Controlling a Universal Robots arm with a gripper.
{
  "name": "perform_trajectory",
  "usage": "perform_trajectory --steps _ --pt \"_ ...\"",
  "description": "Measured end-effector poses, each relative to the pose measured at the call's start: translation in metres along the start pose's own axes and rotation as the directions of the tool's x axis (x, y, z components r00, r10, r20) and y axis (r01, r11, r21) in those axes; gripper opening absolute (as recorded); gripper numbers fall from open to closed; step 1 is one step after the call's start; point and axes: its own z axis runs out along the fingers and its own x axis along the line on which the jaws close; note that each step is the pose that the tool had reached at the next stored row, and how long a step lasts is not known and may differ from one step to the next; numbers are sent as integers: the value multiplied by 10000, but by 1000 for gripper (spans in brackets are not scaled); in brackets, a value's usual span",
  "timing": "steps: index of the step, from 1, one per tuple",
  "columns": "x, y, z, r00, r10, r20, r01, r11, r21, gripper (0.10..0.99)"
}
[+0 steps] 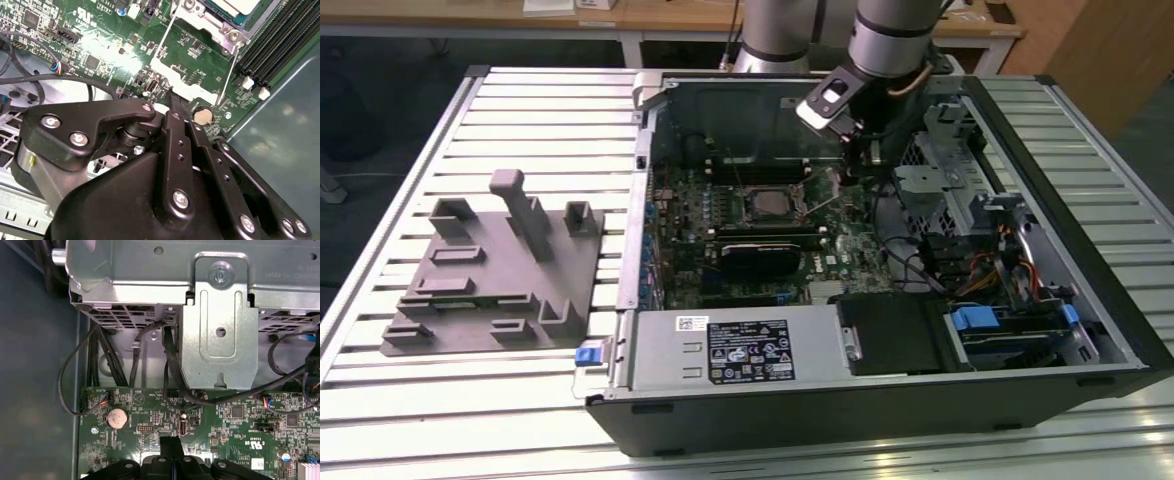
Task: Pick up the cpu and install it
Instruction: 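Close the cpu cover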
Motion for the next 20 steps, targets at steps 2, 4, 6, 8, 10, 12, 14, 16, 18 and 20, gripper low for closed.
perform_trajectory --steps 2,4,6,8,10,12,14,16,18,20 --pt "0 -11 -23 10000 0 -23 0 10000 22 106" --pt "0 -26 -59 10000 1 -43 -1 10000 34 106" --pt "1 -42 -92 10000 1 -59 -1 10000 42 106" --pt "1 -58 -120 10000 2 -71 -1 10000 49 106" --pt "1 -77 -151 10000 2 -83 -1 10000 56 106" --pt "1 -102 -171 10000 2 -96 -2 10000 58 106" --pt "2 -138 -176 9999 3 -103 -2 10000 59 106" --pt "1 -146 -181 9999 3 -108 -2 10000 60 106" --pt "2 -145 -202 9999 2 -113 -1 10000 67 106" --pt "2 -119 -204 9999 4 -117 -3 10000 84 106"
